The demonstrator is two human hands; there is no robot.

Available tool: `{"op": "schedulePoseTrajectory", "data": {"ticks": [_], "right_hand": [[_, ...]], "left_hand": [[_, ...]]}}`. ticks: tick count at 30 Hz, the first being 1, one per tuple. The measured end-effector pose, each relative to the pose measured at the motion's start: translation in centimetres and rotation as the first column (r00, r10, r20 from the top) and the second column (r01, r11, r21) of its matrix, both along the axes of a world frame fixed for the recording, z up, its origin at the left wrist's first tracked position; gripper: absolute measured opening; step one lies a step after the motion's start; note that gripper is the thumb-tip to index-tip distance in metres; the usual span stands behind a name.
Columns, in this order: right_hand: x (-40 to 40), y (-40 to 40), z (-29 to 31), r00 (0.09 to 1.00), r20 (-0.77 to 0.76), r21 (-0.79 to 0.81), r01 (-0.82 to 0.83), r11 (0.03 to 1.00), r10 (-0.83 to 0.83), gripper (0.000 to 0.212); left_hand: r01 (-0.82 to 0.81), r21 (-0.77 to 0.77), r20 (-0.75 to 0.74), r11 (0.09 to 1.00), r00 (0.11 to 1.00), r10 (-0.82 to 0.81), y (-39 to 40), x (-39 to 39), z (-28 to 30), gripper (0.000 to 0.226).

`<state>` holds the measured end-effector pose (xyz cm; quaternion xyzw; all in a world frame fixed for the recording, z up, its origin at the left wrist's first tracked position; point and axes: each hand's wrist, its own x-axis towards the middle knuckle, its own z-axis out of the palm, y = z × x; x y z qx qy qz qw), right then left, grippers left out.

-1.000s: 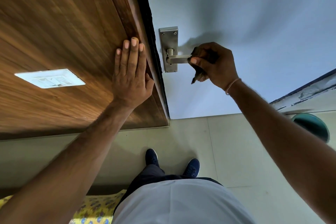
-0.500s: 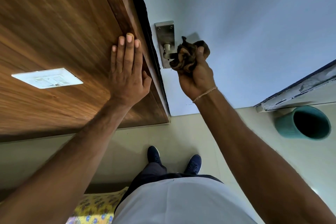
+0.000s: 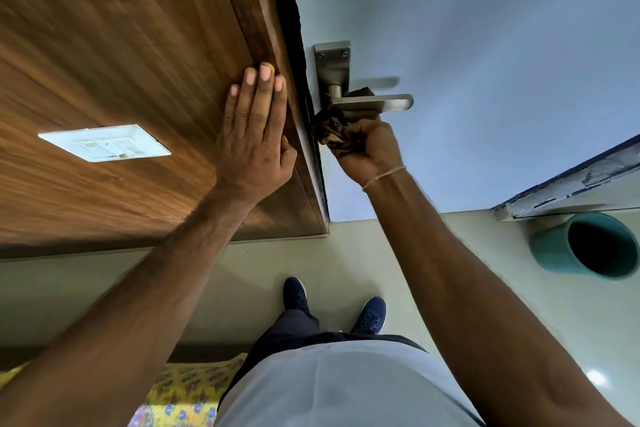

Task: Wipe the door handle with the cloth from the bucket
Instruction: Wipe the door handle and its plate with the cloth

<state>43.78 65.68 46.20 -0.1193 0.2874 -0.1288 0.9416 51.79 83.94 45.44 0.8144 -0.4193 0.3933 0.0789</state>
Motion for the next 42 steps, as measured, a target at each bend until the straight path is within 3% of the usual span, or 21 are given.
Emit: {"op": "schedulePoseTrajectory", "data": {"ticks": [5,11,16,20,23,27,28,30,31,32,33,37,42], "right_hand": [[-0.1,-1.5,-0.7,0.996,0.063,0.120,0.048,0.992,-0.055,0.080],[0.0,0.2,0.6,0.995,0.094,0.119,0.014,0.993,-0.025,0.063],[-2.1,-4.2,0.7,0.982,0.131,0.088,0.125,0.988,-0.136,0.051],[-3.2,-5.7,1.8,0.974,0.049,-0.062,0.224,0.973,-0.221,0.050],[-3.0,-4.9,2.3,0.939,-0.059,-0.340,0.299,0.892,-0.338,0.059],[-3.4,-3.3,2.0,0.902,-0.133,-0.803,0.144,0.578,-0.410,0.061],[-3.3,-3.3,1.6,0.886,-0.123,-0.900,0.092,0.427,-0.448,0.062],[-3.2,-3.2,1.1,0.851,-0.057,-0.995,-0.093,-0.043,-0.522,0.058],[-3.2,-3.0,0.9,0.850,0.009,-0.943,-0.168,-0.286,-0.527,0.050],[-3.1,-2.6,0.8,0.857,0.081,-0.864,-0.194,-0.465,-0.508,0.042],[-2.9,-2.0,0.6,0.877,0.126,-0.789,-0.195,-0.583,-0.464,0.035],[-1.8,-0.8,-0.4,0.950,0.167,-0.557,-0.132,-0.820,-0.266,0.029],[-1.9,-4.0,-1.6,0.982,0.189,-0.322,0.058,-0.945,-0.004,0.027]], "left_hand": [[-0.010,0.007,0.007,1.000,1.000,0.010,-0.2,0.2,-0.1,0.102],[0.004,-0.024,0.021,1.000,1.000,-0.003,-0.4,0.1,-0.2,0.096],[-0.024,-0.036,0.026,0.999,0.999,0.025,-0.6,0.0,-0.6,0.096],[-0.016,-0.042,0.026,0.999,1.000,0.017,-0.8,-0.2,-0.5,0.094],[-0.009,-0.044,0.023,0.999,1.000,0.010,-0.8,-0.3,-0.4,0.093],[0.002,-0.030,0.017,1.000,1.000,-0.002,-0.6,-0.3,-0.2,0.094],[0.001,-0.027,0.018,1.000,1.000,-0.001,-0.6,-0.3,-0.1,0.094],[-0.001,-0.024,0.021,1.000,1.000,0.001,-0.6,-0.3,-0.1,0.095],[-0.003,-0.025,0.022,1.000,1.000,0.004,-0.5,-0.3,-0.1,0.095],[-0.007,-0.024,0.022,1.000,1.000,0.008,-0.5,-0.3,-0.2,0.095],[-0.011,-0.025,0.020,1.000,1.000,0.012,-0.5,-0.3,-0.2,0.095],[-0.027,-0.004,0.002,1.000,1.000,0.027,-0.4,-0.3,0.1,0.100],[-0.023,0.010,0.001,1.000,1.000,0.023,-0.2,-0.5,0.2,0.101]]}}
